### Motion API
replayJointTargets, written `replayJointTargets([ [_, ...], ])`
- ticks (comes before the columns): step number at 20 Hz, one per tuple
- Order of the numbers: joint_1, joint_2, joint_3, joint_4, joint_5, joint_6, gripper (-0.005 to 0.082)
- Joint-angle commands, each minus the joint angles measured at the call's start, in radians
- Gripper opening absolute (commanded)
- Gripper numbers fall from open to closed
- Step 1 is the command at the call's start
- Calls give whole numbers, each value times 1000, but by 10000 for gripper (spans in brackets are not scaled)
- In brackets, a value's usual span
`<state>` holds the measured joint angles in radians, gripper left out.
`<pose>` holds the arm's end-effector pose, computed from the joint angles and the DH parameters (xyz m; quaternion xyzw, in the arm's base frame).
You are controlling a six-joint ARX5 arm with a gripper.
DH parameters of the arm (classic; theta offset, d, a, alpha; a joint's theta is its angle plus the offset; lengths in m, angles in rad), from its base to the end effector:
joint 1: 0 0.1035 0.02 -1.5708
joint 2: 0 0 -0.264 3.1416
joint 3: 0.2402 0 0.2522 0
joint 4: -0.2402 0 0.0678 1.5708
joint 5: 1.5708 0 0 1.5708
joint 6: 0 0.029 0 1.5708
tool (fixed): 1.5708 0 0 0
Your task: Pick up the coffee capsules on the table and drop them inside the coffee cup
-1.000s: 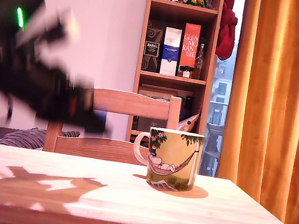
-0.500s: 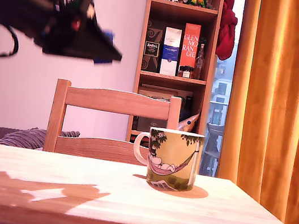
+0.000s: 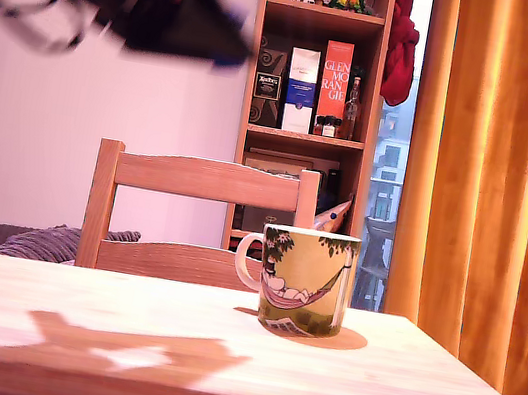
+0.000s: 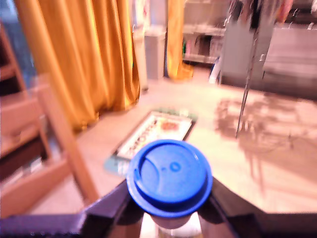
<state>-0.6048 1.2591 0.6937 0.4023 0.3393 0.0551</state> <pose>0.2182 -0.1625 0.2588 0.0352 0.0682 -0.4553 0.8870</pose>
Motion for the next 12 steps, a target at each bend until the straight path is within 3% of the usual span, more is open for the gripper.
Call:
replayJointTargets([
  [1, -14, 34, 27, -6, 1, -2, 59],
  [12, -101, 374, 367, -228, 4, -2, 59],
])
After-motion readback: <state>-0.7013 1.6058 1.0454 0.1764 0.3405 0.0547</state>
